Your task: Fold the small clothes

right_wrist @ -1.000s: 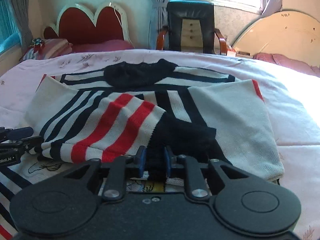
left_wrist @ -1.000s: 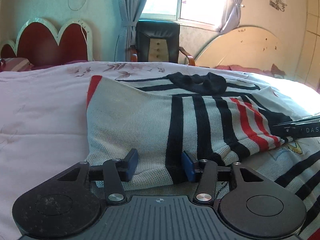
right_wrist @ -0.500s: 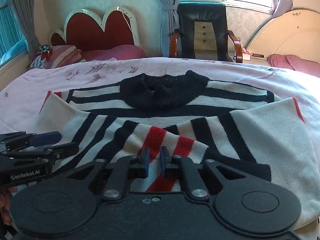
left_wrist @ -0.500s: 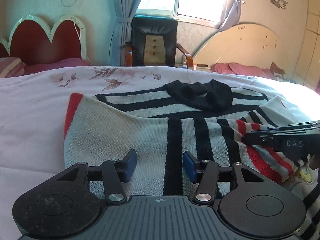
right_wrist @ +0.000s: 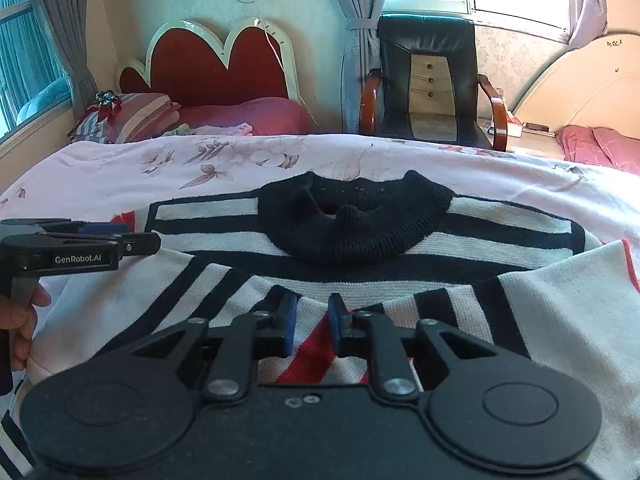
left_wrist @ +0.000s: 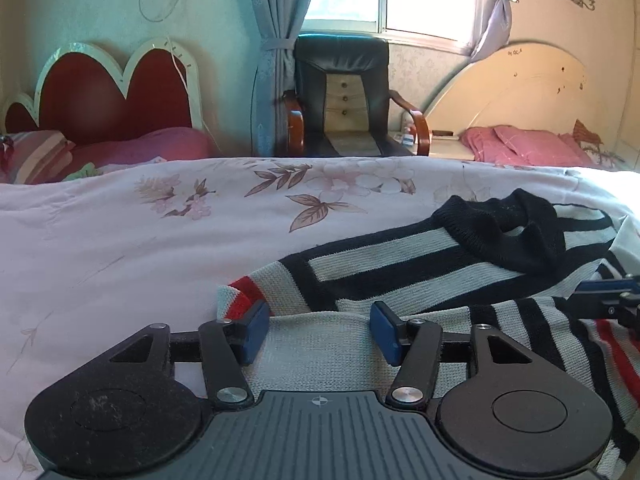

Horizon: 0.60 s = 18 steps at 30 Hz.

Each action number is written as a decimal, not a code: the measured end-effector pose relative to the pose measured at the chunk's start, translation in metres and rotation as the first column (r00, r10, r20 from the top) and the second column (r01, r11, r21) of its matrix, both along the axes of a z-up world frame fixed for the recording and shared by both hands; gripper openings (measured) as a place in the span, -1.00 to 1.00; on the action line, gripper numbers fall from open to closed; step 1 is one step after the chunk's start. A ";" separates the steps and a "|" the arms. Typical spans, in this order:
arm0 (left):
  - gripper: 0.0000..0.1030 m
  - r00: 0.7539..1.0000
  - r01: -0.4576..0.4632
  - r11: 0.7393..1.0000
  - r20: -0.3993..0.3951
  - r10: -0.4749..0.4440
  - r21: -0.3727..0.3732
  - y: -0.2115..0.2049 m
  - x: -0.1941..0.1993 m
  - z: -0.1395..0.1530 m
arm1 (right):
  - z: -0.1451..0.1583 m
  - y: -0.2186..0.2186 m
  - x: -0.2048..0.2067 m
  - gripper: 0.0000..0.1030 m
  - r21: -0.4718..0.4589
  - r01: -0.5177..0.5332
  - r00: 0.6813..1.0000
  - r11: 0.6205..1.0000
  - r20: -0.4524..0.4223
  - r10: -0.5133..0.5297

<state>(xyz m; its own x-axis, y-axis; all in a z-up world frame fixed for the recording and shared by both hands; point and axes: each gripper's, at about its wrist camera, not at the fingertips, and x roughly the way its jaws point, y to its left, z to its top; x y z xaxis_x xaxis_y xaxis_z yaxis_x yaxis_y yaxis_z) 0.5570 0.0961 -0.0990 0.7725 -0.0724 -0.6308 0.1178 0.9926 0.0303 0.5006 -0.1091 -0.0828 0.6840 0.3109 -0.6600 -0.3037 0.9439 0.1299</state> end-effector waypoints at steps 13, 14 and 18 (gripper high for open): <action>0.27 0.999 -0.014 1.000 0.037 0.015 -0.011 -0.008 -0.018 0.019 | 0.007 0.002 -0.002 -0.56 -0.022 -0.024 0.999 0.999 0.034 0.025; 0.27 0.999 0.003 0.999 0.045 -0.001 -0.040 -0.016 -0.028 0.025 | 0.010 0.000 -0.004 -0.53 -0.020 -0.024 0.999 1.000 0.039 0.025; 0.27 0.997 0.063 0.993 0.044 -0.059 -0.095 -0.059 -0.052 0.020 | 0.008 0.002 -0.007 -0.54 0.008 -0.033 0.999 0.999 0.016 0.033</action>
